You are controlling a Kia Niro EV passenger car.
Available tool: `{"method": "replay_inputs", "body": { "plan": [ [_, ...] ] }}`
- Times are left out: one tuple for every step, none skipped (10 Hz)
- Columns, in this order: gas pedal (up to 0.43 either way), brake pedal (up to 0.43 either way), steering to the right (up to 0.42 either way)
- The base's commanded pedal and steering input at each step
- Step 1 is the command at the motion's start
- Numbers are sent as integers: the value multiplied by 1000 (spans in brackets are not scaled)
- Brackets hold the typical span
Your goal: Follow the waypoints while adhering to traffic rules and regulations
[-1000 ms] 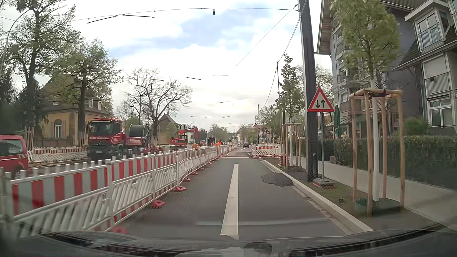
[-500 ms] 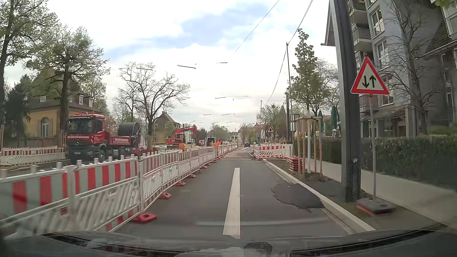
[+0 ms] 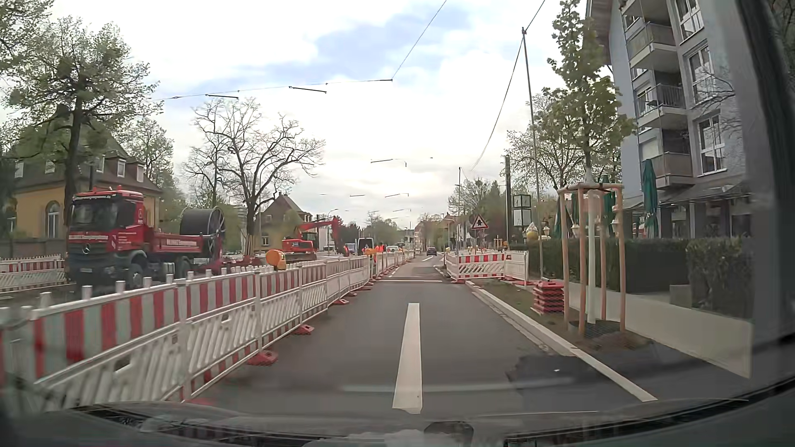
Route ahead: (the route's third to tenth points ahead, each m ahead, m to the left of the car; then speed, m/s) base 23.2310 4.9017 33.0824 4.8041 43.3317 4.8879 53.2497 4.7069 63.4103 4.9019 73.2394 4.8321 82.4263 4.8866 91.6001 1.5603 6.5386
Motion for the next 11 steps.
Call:
{"method": "replay_inputs", "body": {
  "plan": [
    [28, 0, 0],
    [28, 0, 0],
    [28, 0, 1],
    [28, 0, 3],
    [28, 0, 3],
    [28, 0, 4],
    [28, 0, 5],
    [20, 0, 5],
    [20, 0, 5],
    [20, 0, 5],
    [8, 0, 5]
  ]
}}
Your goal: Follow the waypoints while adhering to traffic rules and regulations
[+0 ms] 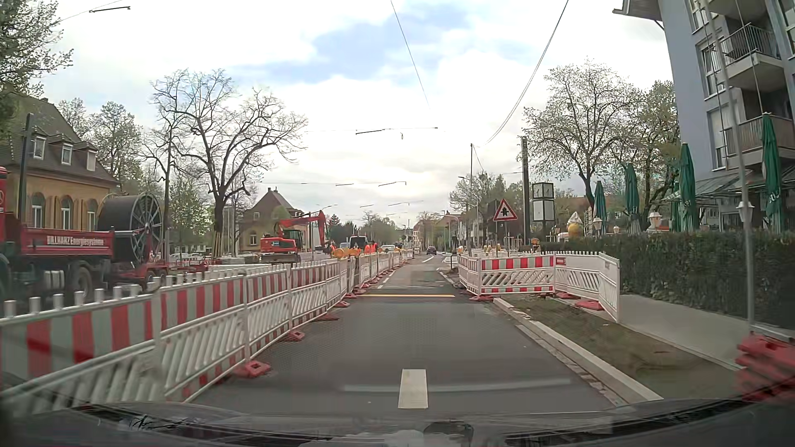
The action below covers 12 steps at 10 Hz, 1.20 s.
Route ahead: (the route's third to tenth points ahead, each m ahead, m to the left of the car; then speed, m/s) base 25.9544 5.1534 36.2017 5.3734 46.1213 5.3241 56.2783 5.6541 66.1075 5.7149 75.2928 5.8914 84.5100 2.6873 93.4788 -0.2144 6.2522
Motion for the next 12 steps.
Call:
{"method": "replay_inputs", "body": {
  "plan": [
    [0, 0, 5],
    [0, 0, 5],
    [0, 0, 5],
    [0, 0, 5],
    [0, 0, 5],
    [0, 0, 5],
    [0, 0, 5],
    [0, 30, 5],
    [0, 79, 5],
    [0, 122, 5],
    [0, 140, 5],
    [0, 152, 5]
  ]
}}
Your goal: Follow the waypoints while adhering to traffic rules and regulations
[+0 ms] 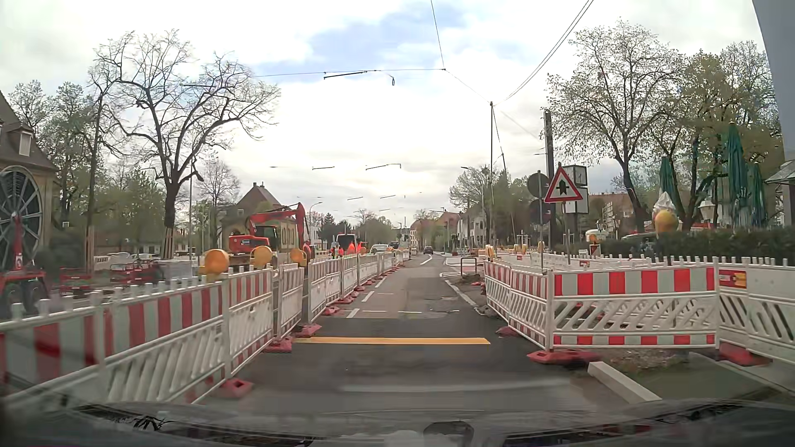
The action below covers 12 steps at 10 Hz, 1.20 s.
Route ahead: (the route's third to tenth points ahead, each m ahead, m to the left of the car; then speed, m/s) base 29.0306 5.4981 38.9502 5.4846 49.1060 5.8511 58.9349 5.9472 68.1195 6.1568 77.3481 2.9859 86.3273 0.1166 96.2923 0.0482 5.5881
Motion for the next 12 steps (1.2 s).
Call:
{"method": "replay_inputs", "body": {
  "plan": [
    [0, 159, 4],
    [0, 159, 4],
    [0, 165, 4],
    [0, 165, 4],
    [0, 165, 4],
    [0, 165, 4],
    [0, 146, 3],
    [0, 140, 3],
    [0, 134, 3],
    [0, 116, 2],
    [0, 98, 1],
    [0, 79, -2]
  ]
}}
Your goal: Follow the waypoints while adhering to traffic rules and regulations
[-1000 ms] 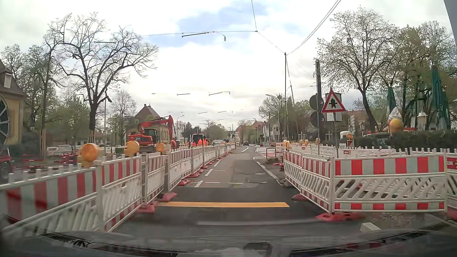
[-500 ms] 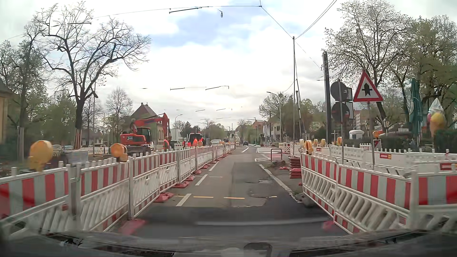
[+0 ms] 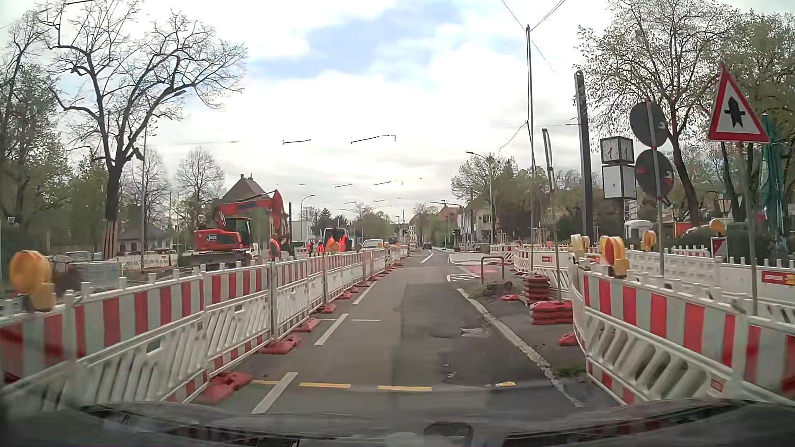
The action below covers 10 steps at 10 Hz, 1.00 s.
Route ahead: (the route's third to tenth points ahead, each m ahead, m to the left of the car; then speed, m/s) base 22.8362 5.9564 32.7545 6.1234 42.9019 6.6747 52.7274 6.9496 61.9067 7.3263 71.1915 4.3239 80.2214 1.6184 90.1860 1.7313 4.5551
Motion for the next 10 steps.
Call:
{"method": "replay_inputs", "body": {
  "plan": [
    [0, 30, -4],
    [0, 0, -4],
    [0, 0, -4],
    [0, 0, -5],
    [0, 0, -5],
    [0, 0, -4],
    [0, 0, -2],
    [0, 0, -1],
    [8, 0, -1],
    [28, 0, -4]
  ]
}}
